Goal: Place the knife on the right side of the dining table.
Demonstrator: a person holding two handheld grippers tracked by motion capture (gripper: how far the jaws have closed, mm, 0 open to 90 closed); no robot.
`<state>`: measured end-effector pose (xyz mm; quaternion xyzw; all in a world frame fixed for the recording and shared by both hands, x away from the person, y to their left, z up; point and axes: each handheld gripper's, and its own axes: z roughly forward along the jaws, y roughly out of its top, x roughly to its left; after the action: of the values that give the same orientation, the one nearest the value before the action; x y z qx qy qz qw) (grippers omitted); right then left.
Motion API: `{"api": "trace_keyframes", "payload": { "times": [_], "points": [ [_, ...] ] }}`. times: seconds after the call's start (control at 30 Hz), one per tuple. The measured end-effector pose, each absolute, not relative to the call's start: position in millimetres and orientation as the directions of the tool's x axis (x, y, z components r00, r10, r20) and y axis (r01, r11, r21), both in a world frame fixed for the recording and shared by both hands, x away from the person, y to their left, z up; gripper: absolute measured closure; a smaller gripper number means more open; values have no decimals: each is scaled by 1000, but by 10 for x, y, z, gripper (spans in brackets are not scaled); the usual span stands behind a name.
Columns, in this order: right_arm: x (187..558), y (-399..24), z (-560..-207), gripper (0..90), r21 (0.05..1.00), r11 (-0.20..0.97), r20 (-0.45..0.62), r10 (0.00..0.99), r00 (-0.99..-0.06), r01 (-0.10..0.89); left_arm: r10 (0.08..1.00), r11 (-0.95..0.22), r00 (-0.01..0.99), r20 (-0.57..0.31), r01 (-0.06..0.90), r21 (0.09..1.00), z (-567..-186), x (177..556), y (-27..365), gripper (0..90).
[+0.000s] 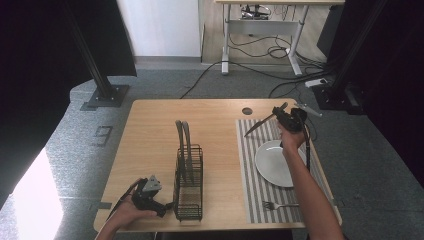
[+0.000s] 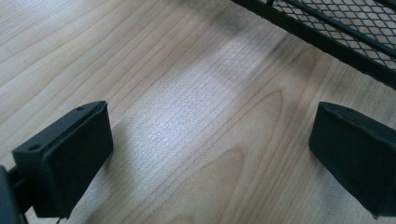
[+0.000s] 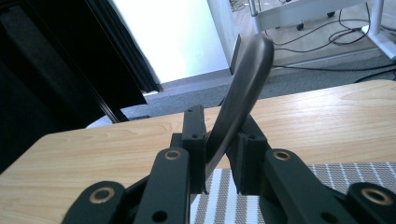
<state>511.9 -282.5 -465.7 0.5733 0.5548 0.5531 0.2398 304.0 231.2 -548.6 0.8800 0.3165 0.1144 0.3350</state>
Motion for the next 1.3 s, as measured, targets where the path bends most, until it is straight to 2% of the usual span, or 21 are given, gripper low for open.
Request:
{"api": "trace_keyframes", "payload": {
  "times": [0.2,0.53,0.8,1.3],
  "points": [
    [5105,-2900,-4707,744,890,-255,350,914,-207,378,634,-575,773,-11,481,662,-5486,3039,2311,0],
    [5087,-3062,-4778,709,857,-270,377,909,-177,438,635,-574,772,-11,482,662,-5486,3038,2310,0],
    [5052,-3115,-4854,693,856,-282,387,905,-175,433,636,-574,772,-11,482,662,-5486,3038,2310,0],
    [5076,-3266,-4989,647,810,-309,430,891,-147,499,635,-575,772,-10,482,661,-5485,3038,2309,0]
  ]
}}
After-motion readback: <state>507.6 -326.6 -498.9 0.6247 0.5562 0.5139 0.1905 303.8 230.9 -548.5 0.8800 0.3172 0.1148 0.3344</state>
